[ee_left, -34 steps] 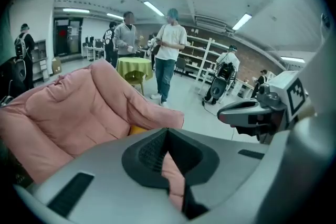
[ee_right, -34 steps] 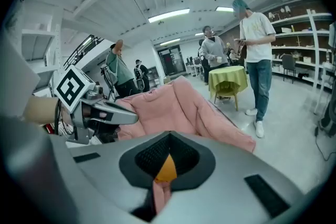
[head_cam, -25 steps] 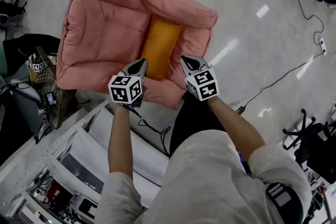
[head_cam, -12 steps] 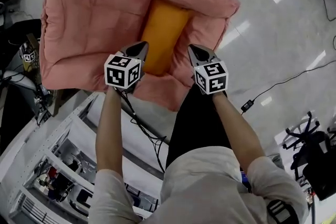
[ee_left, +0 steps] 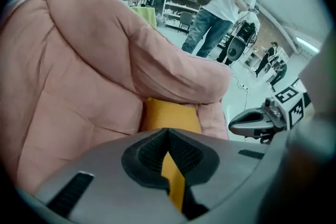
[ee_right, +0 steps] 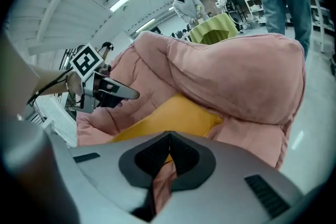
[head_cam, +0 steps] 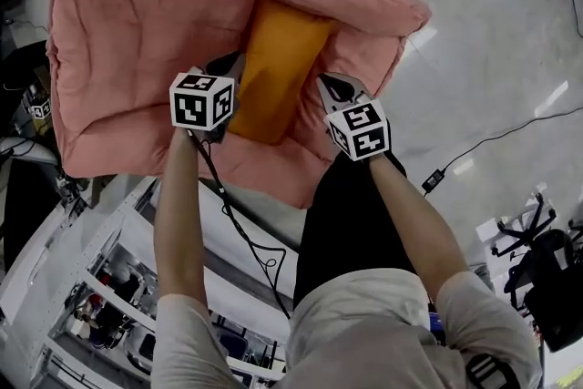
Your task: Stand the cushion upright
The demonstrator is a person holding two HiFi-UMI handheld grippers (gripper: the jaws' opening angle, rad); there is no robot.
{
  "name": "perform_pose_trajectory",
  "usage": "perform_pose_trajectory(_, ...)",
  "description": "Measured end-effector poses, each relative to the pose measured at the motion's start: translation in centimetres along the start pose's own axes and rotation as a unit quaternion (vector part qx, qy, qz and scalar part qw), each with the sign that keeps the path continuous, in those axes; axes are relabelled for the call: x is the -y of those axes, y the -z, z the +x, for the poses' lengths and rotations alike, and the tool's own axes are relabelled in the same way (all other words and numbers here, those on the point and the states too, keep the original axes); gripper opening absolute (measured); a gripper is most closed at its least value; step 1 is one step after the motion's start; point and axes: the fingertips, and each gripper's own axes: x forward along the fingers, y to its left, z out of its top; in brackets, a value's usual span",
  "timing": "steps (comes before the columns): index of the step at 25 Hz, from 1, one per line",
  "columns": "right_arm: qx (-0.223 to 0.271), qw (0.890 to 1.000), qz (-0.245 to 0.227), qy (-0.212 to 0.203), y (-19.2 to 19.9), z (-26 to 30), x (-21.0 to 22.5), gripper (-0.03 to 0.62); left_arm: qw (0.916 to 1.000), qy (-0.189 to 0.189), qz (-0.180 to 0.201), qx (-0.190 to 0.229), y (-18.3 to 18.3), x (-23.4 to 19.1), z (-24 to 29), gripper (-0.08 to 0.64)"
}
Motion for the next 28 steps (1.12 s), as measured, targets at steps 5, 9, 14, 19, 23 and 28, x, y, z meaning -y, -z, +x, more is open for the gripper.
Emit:
perform_pose_trajectory(5,0.007,0.999,0.029,-0.013,-0.1,2.5,1.5,0.008,0.9990,0.007,0.018,-0.041,1.5,-1.9,2.3,0.014)
perform_pose_trajectory(9,0.003,0.996,0.082,-0.026,0.8,2.5,1.9,0.009,0.9953,0.052,0.026,-0.077,2.6,-0.9,3.6,0.078)
perform_pose_trajectory(14,0.012,0.982,0.181,-0.056,1.3,3.6,1.5,0.100,0.9900,0.093,0.015,-0.105,3.0,-1.4,4.5,0.111)
perform_pose_trajectory(19,0.024,0.958,0.272,-0.086,1.9,4.9,2.2,0.163,0.9794,0.147,0.010,-0.138,2.9,-0.9,5.2,0.168)
perform_pose_trajectory(23,0.023,0.945,0.312,-0.101,2.8,5.8,3.0,0.206,0.9702,0.181,-0.011,-0.160,2.7,-0.6,6.1,0.215)
perform_pose_trajectory(28,0.005,0.946,0.308,-0.103,4.0,6.9,3.2,0.249,0.9658,0.180,-0.013,-0.186,3.5,-1.5,7.9,0.261)
